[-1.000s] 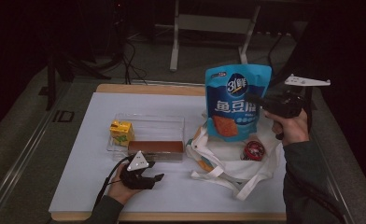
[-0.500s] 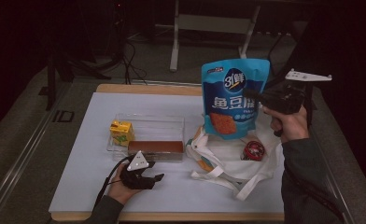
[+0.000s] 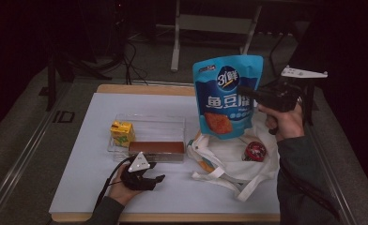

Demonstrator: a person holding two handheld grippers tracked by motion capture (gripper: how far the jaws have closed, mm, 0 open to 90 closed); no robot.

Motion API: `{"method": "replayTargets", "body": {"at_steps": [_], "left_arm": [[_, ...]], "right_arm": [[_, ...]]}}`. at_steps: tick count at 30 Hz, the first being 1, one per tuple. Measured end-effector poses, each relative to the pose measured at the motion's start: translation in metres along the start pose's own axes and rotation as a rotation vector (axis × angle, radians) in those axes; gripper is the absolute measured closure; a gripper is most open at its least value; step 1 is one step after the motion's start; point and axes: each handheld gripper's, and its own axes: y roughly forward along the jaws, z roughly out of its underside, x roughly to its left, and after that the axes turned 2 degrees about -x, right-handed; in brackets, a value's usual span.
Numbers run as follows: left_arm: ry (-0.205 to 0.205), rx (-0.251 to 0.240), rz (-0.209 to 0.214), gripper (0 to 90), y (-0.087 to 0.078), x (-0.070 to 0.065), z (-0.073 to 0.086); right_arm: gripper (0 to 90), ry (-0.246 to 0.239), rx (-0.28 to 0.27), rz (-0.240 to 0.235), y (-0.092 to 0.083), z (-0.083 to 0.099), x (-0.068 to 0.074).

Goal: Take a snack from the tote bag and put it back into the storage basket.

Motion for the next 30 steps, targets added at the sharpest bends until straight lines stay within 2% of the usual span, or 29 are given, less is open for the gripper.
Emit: {"method": "replayTargets", "body": {"at_steps": [15, 30], "left_arm": [[0.005, 0.001, 0.001, 38.0, 0.0, 0.0, 0.0], [0.006, 0.002, 0.001, 38.0, 0.0, 0.0, 0.0]], "right_arm": [[88.9, 0.0, -0.008, -0.043, 0.024, -0.008, 0.01], [89.0, 0.022, -0.028, -0.085, 0.047, -0.013, 0.017]]}}
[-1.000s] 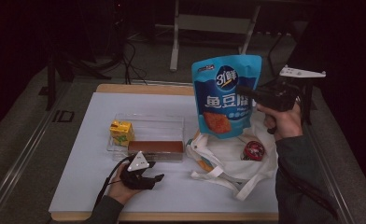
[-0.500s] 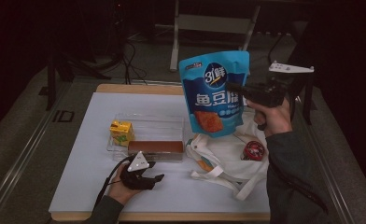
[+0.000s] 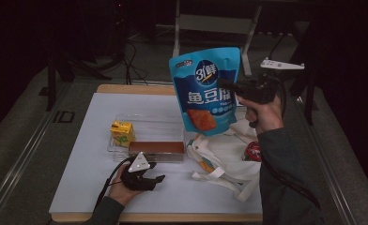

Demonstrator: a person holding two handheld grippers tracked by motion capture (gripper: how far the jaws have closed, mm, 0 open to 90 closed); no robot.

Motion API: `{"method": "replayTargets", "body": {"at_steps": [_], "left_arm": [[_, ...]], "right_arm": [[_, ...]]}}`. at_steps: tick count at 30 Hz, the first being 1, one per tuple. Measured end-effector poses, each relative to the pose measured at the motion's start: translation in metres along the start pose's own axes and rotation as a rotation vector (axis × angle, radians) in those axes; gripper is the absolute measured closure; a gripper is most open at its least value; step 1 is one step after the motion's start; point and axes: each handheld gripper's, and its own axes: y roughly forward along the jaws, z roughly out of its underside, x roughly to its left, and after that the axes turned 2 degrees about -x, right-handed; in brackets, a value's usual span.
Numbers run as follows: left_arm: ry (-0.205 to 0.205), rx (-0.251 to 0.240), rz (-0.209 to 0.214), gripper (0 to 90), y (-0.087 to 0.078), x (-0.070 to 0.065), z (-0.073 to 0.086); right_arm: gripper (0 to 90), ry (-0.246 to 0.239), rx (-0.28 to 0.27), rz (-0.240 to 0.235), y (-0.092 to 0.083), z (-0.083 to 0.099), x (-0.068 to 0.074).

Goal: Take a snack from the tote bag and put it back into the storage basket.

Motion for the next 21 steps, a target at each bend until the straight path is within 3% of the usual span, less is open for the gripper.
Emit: {"method": "replayTargets", "body": {"at_steps": [13, 21], "left_arm": [[0.006, 0.0, 0.002, 38.0, 0.0, 0.0, 0.0], [0.006, 0.0, 0.002, 38.0, 0.0, 0.0, 0.0]], "right_arm": [[89.0, -0.003, 0.001, -0.047, 0.032, -0.001, 0.008], [89.0, 0.004, 0.008, -0.052, 0.05, 0.001, 0.008]]}}
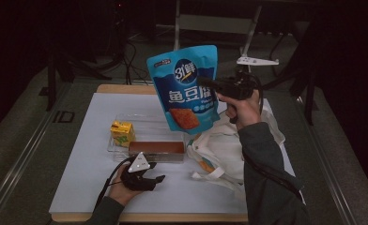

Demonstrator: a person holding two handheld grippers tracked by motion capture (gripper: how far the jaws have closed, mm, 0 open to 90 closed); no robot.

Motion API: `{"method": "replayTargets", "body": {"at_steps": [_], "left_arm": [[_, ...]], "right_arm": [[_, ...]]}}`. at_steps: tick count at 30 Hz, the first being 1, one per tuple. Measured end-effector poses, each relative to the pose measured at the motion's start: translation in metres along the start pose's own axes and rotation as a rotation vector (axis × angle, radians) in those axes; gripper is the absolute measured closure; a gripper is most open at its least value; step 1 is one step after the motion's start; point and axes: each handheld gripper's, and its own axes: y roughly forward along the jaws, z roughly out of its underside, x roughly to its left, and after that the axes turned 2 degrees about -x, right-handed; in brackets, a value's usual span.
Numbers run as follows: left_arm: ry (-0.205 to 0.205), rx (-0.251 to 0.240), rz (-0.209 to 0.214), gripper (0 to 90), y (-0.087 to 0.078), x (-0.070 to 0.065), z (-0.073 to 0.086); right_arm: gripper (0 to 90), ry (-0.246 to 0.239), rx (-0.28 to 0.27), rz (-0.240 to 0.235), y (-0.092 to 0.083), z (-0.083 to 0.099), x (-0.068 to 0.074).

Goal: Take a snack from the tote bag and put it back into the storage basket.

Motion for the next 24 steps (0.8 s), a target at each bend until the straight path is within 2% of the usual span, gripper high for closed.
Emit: {"method": "replayTargets", "body": {"at_steps": [5, 24], "left_arm": [[0.0, -0.001, 0.0, 38.0, 0.0, 0.0, 0.0], [0.002, -0.001, 0.0, 38.0, 0.0, 0.0, 0.0]], "right_arm": [[89.0, -0.012, 0.01, -0.003, 0.013, 0.003, 0.001], [88.9, 0.028, 0.016, -0.004, 0.057, 0.016, -0.006]]}}
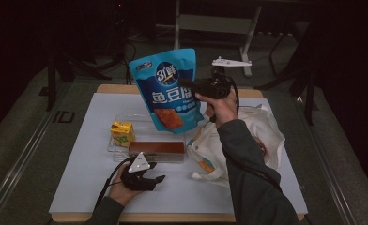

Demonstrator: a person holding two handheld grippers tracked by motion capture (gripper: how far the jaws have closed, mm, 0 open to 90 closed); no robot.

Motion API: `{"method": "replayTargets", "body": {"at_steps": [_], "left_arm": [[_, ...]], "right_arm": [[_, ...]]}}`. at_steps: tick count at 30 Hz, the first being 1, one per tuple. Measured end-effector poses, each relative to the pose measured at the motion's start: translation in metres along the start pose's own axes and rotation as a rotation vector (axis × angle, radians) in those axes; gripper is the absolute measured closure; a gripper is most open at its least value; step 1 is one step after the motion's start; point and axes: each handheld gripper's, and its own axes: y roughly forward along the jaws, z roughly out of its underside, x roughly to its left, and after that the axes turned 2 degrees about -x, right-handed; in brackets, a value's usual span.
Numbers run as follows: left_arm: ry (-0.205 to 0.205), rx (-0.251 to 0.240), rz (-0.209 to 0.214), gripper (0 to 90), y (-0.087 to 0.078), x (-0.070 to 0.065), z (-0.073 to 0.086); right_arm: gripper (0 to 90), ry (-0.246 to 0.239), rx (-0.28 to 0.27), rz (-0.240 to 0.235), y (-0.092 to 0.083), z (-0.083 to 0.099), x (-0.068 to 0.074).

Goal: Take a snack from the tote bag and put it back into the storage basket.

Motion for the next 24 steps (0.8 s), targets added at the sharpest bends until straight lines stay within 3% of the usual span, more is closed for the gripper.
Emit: {"method": "replayTargets", "body": {"at_steps": [24], "left_arm": [[0.011, -0.002, -0.005, 37.7, 0.0, -0.001, 0.0]], "right_arm": [[88.9, 0.07, 0.037, 0.048, 0.052, 0.023, -0.014]]}}
